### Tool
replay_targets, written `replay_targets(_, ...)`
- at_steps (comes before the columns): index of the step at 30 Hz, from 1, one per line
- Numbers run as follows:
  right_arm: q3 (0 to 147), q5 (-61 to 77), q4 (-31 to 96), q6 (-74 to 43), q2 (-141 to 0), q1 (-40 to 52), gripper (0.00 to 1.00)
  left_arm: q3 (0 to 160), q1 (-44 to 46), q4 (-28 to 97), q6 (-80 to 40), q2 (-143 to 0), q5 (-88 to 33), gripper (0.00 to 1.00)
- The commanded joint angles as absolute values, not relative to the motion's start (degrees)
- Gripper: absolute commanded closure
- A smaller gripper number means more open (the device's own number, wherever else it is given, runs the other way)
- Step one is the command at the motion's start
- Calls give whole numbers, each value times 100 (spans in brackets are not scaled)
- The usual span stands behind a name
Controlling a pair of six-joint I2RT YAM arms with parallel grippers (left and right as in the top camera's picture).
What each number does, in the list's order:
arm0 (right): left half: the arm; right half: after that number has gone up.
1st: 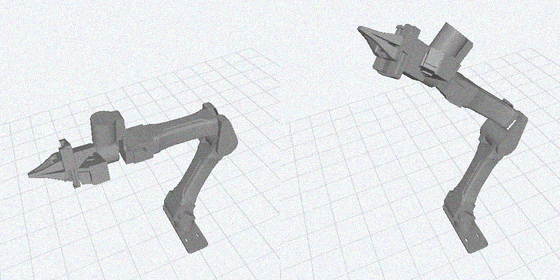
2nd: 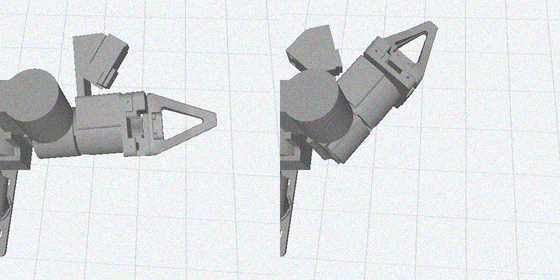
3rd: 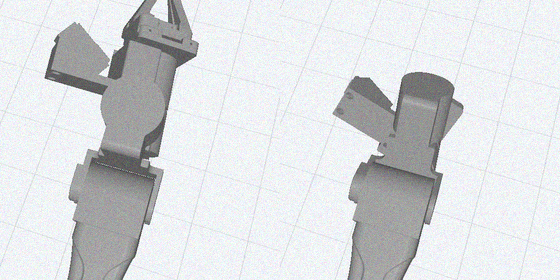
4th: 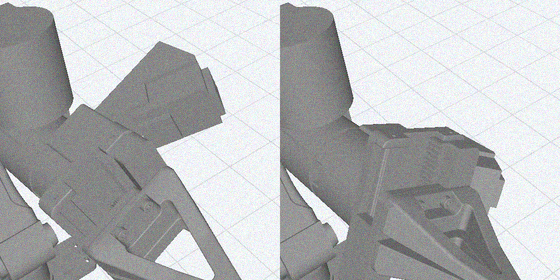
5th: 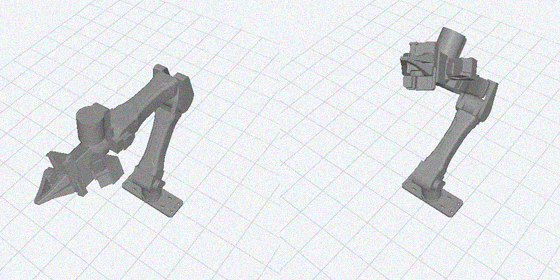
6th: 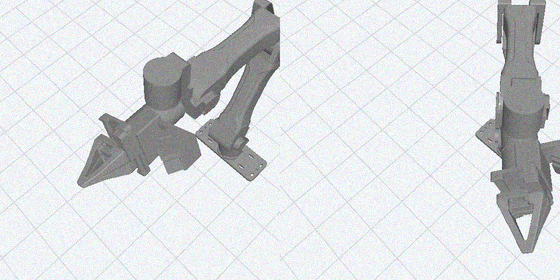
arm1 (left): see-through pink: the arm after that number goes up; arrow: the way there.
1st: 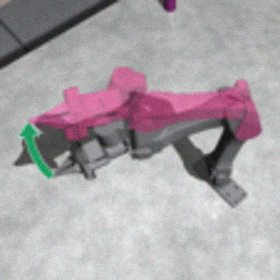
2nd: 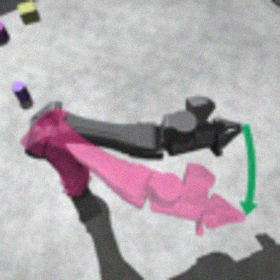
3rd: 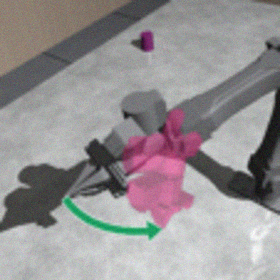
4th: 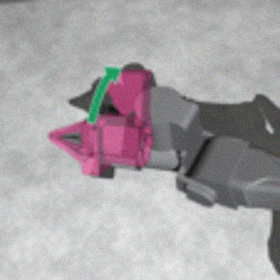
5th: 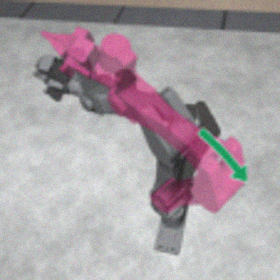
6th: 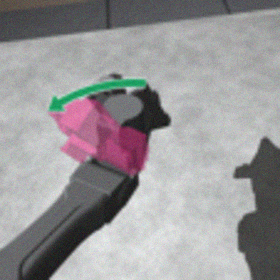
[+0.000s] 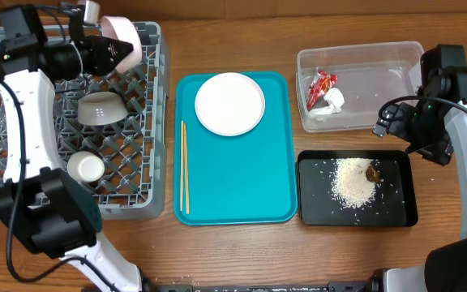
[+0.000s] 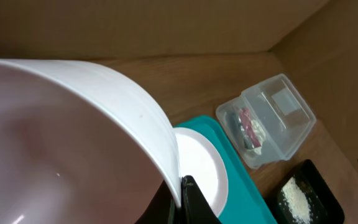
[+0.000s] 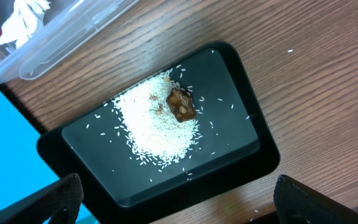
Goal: Sort waste into correct bins and load items into the dishwasher
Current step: 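Lift the pink bowl and set it tilted in the rack's back row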
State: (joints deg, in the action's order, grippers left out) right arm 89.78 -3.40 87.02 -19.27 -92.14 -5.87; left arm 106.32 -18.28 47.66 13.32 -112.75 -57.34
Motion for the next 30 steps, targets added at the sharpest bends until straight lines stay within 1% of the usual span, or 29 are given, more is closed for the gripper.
replay_targets(1, 9011, -379, 8687, -1925, -9113, -582, 0, 10665, -1874, 4458, 1483, -11721, -6283, 96)
replay_targets(9, 9011, -377, 8694, -1802, -9113, -582, 0, 10665, -1918, 3865, 1479, -12342, -6283, 96)
replay_targets(16, 9011, -377, 8689, -1800, -9113, -582, 0, 10665, -2217, 3931, 1479, -12580, -6243, 96)
replay_targets(17, 9011, -377, 8687, -1802, -9113, -582, 0, 10665, -2265, 3972, 1479, -12589, -6246, 92)
replay_targets(18, 9011, -377, 8687, -1802, -9113, -582, 0, 10665, -2340, 4053, 1481, -12591, -6246, 82)
replay_targets(21, 9011, -377, 8685, -1800, -9113, -582, 0, 10665, -2502, 4241, 1483, -12591, -6246, 74)
replay_targets(23, 9011, -377, 8678, -1800, -9113, -582, 0, 10665, -2571, 4351, 1483, -12591, -6246, 66)
replay_targets(27, 9011, -377, 8672, -1800, -9113, -582, 0, 10665, -2698, 4615, 1485, -12591, -6246, 64)
replay_targets(30, 9011, -377, 8672, -1800, -9113, -582, 0, 10665, -2773, 4779, 1485, -12591, -6263, 66)
